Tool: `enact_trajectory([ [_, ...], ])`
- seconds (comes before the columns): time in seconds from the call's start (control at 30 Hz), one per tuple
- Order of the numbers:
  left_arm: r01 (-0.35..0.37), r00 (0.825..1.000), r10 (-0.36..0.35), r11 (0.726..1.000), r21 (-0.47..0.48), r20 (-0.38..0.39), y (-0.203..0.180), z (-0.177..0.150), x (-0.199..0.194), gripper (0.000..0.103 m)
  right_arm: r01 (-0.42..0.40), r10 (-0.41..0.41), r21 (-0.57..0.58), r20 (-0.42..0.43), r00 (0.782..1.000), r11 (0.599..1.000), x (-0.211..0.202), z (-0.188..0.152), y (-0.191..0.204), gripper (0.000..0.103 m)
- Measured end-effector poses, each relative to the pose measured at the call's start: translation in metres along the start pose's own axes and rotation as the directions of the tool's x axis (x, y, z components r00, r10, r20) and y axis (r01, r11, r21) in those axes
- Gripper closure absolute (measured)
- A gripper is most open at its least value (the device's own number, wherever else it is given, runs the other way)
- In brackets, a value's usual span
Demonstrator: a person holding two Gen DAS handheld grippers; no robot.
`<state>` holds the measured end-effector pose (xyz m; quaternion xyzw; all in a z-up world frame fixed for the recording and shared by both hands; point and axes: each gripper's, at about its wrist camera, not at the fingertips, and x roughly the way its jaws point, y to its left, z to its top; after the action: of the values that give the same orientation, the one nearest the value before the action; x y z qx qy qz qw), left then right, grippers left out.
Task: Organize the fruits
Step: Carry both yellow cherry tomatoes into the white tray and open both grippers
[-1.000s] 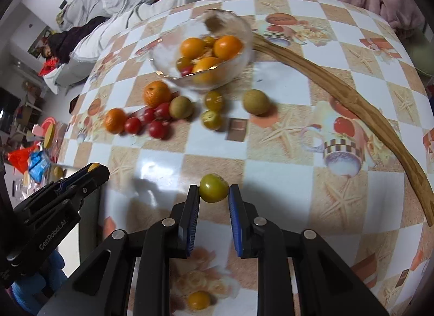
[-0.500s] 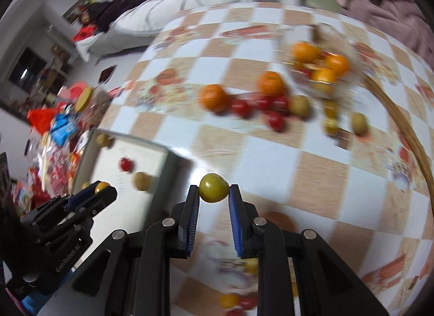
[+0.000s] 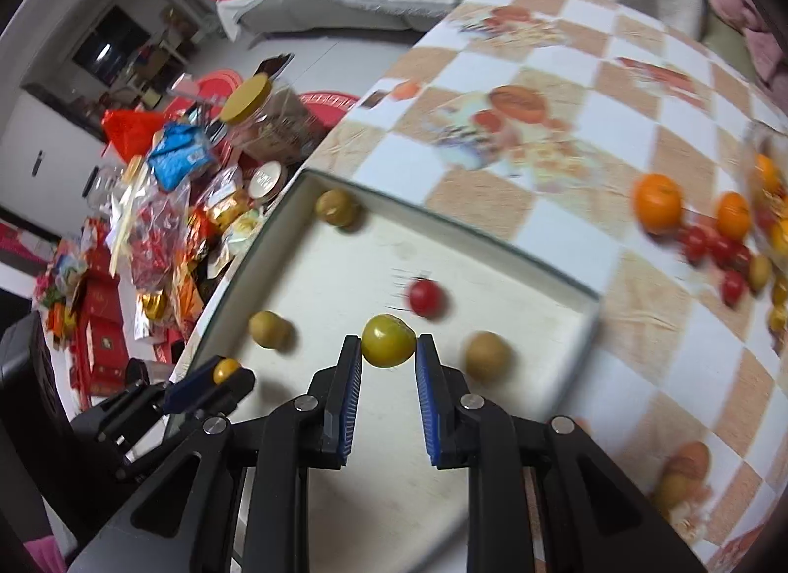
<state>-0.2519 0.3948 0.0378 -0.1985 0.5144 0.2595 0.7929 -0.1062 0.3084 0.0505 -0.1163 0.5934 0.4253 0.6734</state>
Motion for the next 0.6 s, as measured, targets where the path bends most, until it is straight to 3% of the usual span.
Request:
enact_trajectory([
  [0.23,-0.031,0.999,0.031,1.000,-0.005,-0.023,0.010,-0.004,0.014,0.081,0.029,-0.032,-0.080,-0.041,0.999,0.996,0.035,0.015,0.028,0.079],
  [0.5,-0.069,0.997,0.070,0.997,0.031,-0.024,0.006,-0.006,0.018,0.080,0.076,-0.085,-0.120,-0.071,0.994,0.990,0.055,0.019,0.033,0.078],
  [0.57,-0.082,0.996,0.083,0.996,0.034,-0.027,0.006,-0.006,0.018,0.074,0.080,-0.089,-0.125,-0.072,0.993,0.989,0.056,0.019,0.031,0.078],
  [0.6,-0.078,0.996,0.079,0.996,0.033,-0.028,0.008,-0.005,0.018,0.064,0.080,-0.090,-0.129,-0.073,0.993,0.988,0.056,0.019,0.031,0.078],
])
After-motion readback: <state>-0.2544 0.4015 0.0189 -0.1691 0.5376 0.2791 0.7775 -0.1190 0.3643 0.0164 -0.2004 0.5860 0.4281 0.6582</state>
